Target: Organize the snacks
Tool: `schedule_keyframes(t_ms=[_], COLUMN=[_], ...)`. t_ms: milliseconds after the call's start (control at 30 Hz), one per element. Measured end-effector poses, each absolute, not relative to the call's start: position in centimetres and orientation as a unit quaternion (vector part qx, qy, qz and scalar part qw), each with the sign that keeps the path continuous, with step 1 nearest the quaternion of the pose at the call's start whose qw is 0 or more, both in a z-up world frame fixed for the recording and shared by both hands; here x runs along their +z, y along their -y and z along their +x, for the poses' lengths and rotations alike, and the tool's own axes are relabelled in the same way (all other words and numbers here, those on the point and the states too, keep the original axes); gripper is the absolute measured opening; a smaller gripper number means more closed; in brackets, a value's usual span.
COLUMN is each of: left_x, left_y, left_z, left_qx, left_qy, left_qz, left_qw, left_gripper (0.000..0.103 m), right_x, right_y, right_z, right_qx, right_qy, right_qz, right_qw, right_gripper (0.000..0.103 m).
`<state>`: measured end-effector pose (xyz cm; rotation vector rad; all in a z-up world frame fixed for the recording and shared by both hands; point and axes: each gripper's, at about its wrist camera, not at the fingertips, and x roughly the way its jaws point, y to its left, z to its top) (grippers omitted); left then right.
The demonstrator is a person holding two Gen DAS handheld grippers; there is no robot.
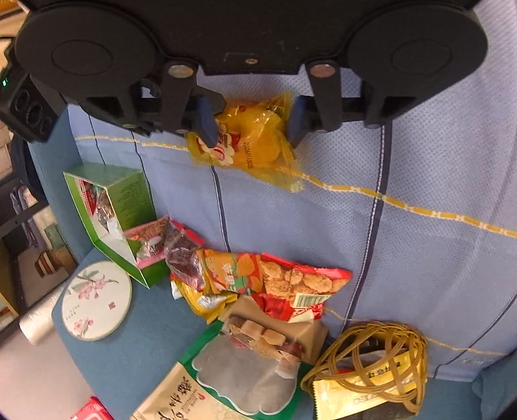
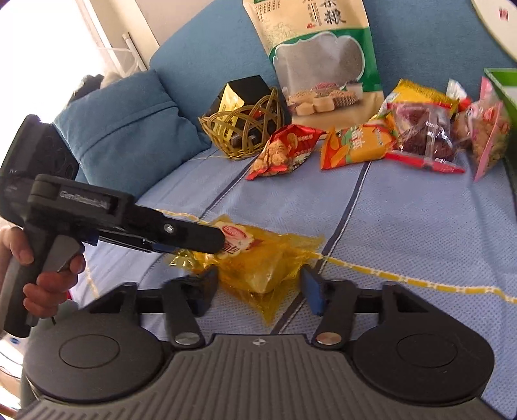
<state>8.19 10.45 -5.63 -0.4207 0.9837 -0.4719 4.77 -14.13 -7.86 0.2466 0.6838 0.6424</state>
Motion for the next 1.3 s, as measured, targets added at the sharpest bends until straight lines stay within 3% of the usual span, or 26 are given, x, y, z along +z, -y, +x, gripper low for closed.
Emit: schedule_keyframes(t_ms=[33,133,667,967,1300], left_x=[-5.5,-4.5,4.0,4.2,1.9], left_y=[-10.4,-9.8,1.7,11.1,17.2], left_z=[8.2,8.2,12.8,19.4,23.5], left_qx=[-0.224,-0.227,-0.331,-0.378,-0.394], left_qy=[-0.462,-0.451,-0.346,-0.335,-0.347], left_qz=[-0.202,-0.191,-0.116,-0.109,-0.075], left_qw=[0.834,0.841,0.87,0.856,0.848], left_gripper=[0.04,0.033,0.032,0.031,0.03], right_x=[-7.8,-7.4,-1.0,-0.3,-2.5], right_y=[14.2,14.8,23.3,30.4,34.4], right_z=[4.7,4.8,4.9,7.8,10.4], right_qx=[0.306,0.304,0.2,0.106,0.036], right_qy=[-0.328,-0.331,-0.205,-0.174,-0.199], right_qz=[0.113,0.12,0.12,0.132,0.164], right_qw=[0.886,0.885,0.951,0.97,0.966], right_gripper=[0.066,0.056,0.054,0.049,0.044])
